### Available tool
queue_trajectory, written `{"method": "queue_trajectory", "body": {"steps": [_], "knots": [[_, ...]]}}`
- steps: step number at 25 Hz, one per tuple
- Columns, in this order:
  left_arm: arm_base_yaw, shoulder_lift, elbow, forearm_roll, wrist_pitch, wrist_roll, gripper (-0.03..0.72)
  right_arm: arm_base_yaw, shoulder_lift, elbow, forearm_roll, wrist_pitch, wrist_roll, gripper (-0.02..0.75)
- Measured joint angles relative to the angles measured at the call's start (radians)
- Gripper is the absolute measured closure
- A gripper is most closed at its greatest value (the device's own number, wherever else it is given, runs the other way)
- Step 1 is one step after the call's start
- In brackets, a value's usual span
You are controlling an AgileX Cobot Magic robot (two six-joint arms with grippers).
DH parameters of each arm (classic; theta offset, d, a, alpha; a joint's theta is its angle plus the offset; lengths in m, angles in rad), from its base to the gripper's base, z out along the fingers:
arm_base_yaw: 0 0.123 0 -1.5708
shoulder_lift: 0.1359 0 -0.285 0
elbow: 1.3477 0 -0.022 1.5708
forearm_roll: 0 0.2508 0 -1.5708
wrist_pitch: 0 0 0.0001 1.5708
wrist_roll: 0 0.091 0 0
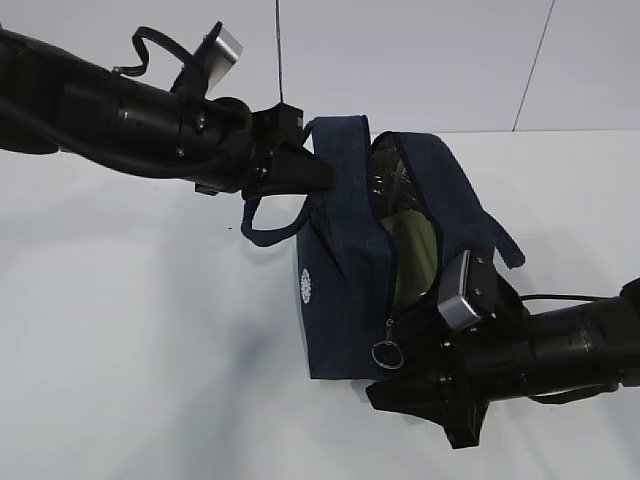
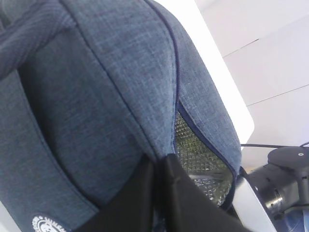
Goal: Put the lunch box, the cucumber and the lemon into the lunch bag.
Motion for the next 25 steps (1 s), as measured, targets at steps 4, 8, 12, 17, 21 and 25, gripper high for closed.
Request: {"method": "queue_trajectory", "body": {"steps": [4,8,12,17,21,25], "knots": [[0.000,0.000,0.000,0.000,0.009,0.000,0.676,0.000,0.000,-0.005,0.000,-0.006,0.002,0.393],[0.000,0.000,0.000,0.000,0.015,0.000,0.676,0.000,0.000,-0.028,0.000,-0.006,0.032,0.392],[0.000,0.000,0.000,0.000,0.019,0.000,0.676,0.000,0.000,-0.041,-0.004,-0.006,0.044,0.392],[0.000,0.000,0.000,0.000,0.019,0.000,0.676,0.000,0.000,-0.042,-0.004,-0.006,0.046,0.423],[0.000,0.000,0.000,0.000,0.019,0.000,0.676,0.000,0.000,-0.042,-0.004,-0.006,0.048,0.483],[0.000,0.000,0.000,0.000,0.019,0.000,0.676,0.000,0.000,-0.044,-0.004,-0.006,0.048,0.500]]}}
